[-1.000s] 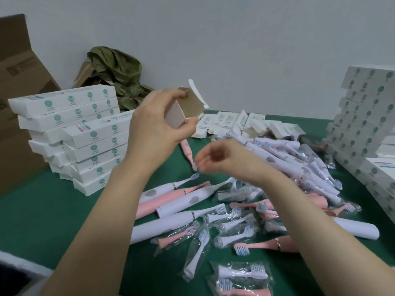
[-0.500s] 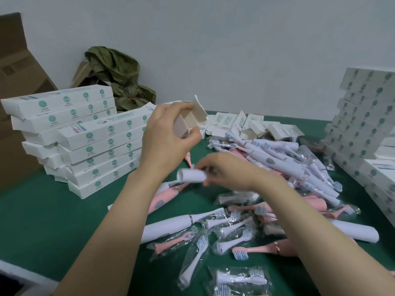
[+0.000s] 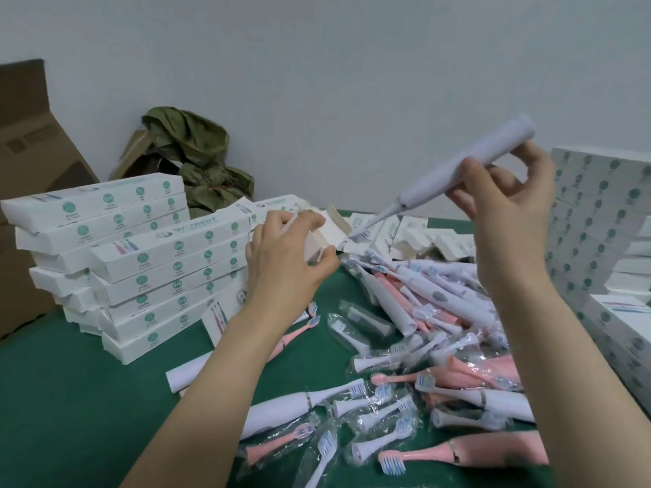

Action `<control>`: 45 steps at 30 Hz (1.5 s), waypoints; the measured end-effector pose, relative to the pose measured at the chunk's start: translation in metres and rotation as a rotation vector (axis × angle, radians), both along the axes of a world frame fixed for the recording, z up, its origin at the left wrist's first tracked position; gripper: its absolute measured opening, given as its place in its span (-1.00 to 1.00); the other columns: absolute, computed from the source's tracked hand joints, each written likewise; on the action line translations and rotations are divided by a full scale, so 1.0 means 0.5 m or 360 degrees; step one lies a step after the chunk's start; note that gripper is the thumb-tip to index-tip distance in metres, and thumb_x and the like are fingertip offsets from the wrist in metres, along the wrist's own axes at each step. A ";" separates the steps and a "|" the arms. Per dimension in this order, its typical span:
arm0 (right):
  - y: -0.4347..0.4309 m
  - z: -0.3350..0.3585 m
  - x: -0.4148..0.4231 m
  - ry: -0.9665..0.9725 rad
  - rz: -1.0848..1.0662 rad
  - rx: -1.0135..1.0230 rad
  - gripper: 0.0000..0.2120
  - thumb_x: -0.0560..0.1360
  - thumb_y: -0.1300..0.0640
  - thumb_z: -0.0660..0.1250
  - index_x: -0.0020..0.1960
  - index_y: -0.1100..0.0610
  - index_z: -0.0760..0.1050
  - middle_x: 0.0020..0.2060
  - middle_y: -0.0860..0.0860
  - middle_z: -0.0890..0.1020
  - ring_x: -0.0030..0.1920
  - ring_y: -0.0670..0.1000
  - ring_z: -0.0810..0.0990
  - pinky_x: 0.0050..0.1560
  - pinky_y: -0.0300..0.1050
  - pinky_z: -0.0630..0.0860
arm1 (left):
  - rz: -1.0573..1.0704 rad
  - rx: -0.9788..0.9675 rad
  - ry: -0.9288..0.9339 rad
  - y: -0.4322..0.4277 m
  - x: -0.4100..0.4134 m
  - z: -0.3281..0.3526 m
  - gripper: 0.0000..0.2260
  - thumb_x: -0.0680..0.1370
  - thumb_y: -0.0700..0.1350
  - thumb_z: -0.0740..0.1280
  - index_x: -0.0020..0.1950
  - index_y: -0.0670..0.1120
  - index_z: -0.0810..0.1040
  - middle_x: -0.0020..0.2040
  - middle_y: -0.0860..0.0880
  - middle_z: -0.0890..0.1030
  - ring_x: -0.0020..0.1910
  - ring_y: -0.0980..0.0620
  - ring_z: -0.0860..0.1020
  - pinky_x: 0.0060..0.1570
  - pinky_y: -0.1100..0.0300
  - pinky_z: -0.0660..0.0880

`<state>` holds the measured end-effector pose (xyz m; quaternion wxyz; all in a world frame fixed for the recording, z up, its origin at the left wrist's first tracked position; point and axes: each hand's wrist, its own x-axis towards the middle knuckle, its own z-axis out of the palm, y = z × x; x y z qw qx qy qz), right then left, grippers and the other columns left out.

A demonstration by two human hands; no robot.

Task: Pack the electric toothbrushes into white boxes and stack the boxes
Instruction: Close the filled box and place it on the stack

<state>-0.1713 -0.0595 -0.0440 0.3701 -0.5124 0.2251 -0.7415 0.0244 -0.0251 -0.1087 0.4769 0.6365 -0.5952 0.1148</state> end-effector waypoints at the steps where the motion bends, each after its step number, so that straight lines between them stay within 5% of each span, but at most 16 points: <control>1: 0.003 0.003 0.003 -0.0073 0.0009 -0.0001 -0.65 0.53 0.27 0.30 0.24 0.07 0.28 -0.13 0.01 0.64 0.01 -0.01 0.66 -0.02 -0.22 0.58 | 0.0005 0.0022 -0.0014 -0.004 0.001 0.000 -0.66 0.43 0.00 0.36 0.21 0.04 0.52 0.03 0.04 0.34 0.09 -0.05 0.35 0.05 0.10 0.25; 8: 0.004 -0.028 0.065 -0.0050 0.0072 0.0111 -0.66 0.55 0.31 0.27 0.23 0.08 0.24 -0.06 -0.01 0.59 -0.12 -0.18 0.65 0.00 -0.20 0.59 | -0.0052 0.0069 -0.0022 -0.011 -0.013 -0.001 -0.60 0.41 0.05 0.35 0.25 0.10 0.47 0.03 0.09 0.35 0.11 -0.02 0.35 0.12 0.07 0.27; 11: 0.008 -0.057 0.092 0.0225 0.0004 0.0116 -0.56 0.50 0.29 0.32 0.26 0.02 0.23 0.03 -0.09 0.48 -0.17 -0.18 0.64 -0.06 -0.13 0.59 | -0.0086 0.0050 -0.0082 -0.009 -0.025 -0.003 -0.58 0.41 0.07 0.34 0.26 0.06 0.48 0.04 0.05 0.38 0.08 -0.03 0.36 0.09 0.06 0.29; 15: 0.017 -0.075 0.105 0.0555 -0.0054 -0.0150 -0.42 0.48 0.24 0.35 0.30 -0.21 0.16 0.05 -0.12 0.48 -0.16 -0.14 0.65 -0.23 -0.32 0.53 | -0.0062 0.0010 -0.0153 -0.010 -0.031 0.001 -0.58 0.41 0.05 0.36 0.25 -0.02 0.51 0.03 -0.04 0.41 0.04 -0.10 0.38 0.07 -0.01 0.34; 20: 0.022 -0.086 0.120 0.0760 -0.0078 -0.0132 -0.53 0.39 0.24 0.46 0.13 -0.08 0.30 -0.02 -0.14 0.54 -0.09 -0.17 0.61 -0.11 -0.30 0.54 | -0.0167 -0.0158 -0.0020 -0.003 -0.029 0.000 -0.64 0.40 -0.14 0.45 0.18 -0.12 0.56 0.03 -0.14 0.40 0.04 -0.15 0.38 0.07 0.00 0.36; 26: 0.023 -0.082 0.133 0.1138 -0.0530 -0.0726 -0.87 0.40 0.29 0.45 -0.05 0.26 0.62 -0.02 0.17 0.48 -0.14 -0.01 0.46 -0.06 -0.42 0.38 | -0.0228 -0.0239 -0.0018 0.006 -0.017 0.005 -0.62 0.46 -0.11 0.38 0.25 -0.15 0.49 0.08 -0.10 0.33 0.11 -0.09 0.36 0.08 0.18 0.29; 30: 0.033 -0.107 0.114 0.1429 -0.0094 -0.0479 -0.89 0.51 0.27 0.33 -0.03 0.20 0.64 -0.18 0.02 0.52 -0.24 -0.14 0.45 -0.14 -0.43 0.34 | -0.0230 -0.0171 -0.0017 0.019 -0.021 -0.018 -0.61 0.46 -0.09 0.36 0.27 -0.15 0.49 0.12 -0.19 0.37 0.14 -0.16 0.36 0.15 0.11 0.30; 33: 0.036 -0.090 0.065 0.1264 0.0352 -0.0050 -0.95 0.48 0.22 0.40 -0.08 0.14 0.54 -0.25 -0.05 0.54 -0.26 -0.11 0.48 -0.11 -0.16 0.47 | -0.0185 -0.0196 -0.0002 0.020 -0.015 -0.019 -0.62 0.46 -0.14 0.40 0.26 -0.14 0.50 0.12 -0.20 0.38 0.14 -0.16 0.35 0.17 0.13 0.25; 35: 0.054 -0.084 0.034 0.1688 0.0750 0.0034 -0.80 0.40 0.15 0.50 -0.05 0.08 0.51 -0.16 -0.08 0.58 -0.13 -0.14 0.53 0.07 -0.03 0.49 | -0.0183 -0.0216 0.0005 0.018 -0.014 -0.016 -0.62 0.45 -0.15 0.39 0.26 -0.15 0.50 0.11 -0.20 0.38 0.13 -0.16 0.36 0.17 0.14 0.24; 38: 0.115 -0.125 0.038 0.2395 0.1092 -0.0339 -0.56 0.31 0.01 0.56 0.15 -0.04 0.54 0.09 -0.16 0.51 0.16 -0.19 0.44 0.27 -0.19 0.36 | -0.0184 -0.0215 0.0023 0.014 -0.013 -0.011 -0.63 0.46 -0.14 0.37 0.25 -0.15 0.50 0.12 -0.19 0.37 0.14 -0.17 0.36 0.19 0.17 0.24; 42: 0.181 -0.195 0.066 0.2518 0.1163 -0.0757 -0.45 0.31 0.03 0.57 0.27 0.00 0.52 0.24 0.00 0.39 0.25 -0.02 0.29 0.34 -0.26 0.20 | -0.0172 -0.0251 0.0091 0.015 -0.003 -0.007 -0.63 0.47 -0.08 0.34 0.27 -0.11 0.49 0.12 -0.05 0.30 0.17 -0.07 0.33 0.17 0.45 0.15; 45: 0.181 -0.223 0.059 0.2576 0.1062 -0.0897 -0.48 0.32 -0.03 0.56 0.23 0.02 0.54 0.25 0.03 0.38 0.25 0.03 0.28 0.31 -0.28 0.14 | -0.0169 -0.0246 0.0095 0.019 -0.003 -0.013 -0.61 0.48 -0.04 0.31 0.28 -0.10 0.48 0.11 0.00 0.26 0.16 -0.01 0.30 0.18 0.34 0.18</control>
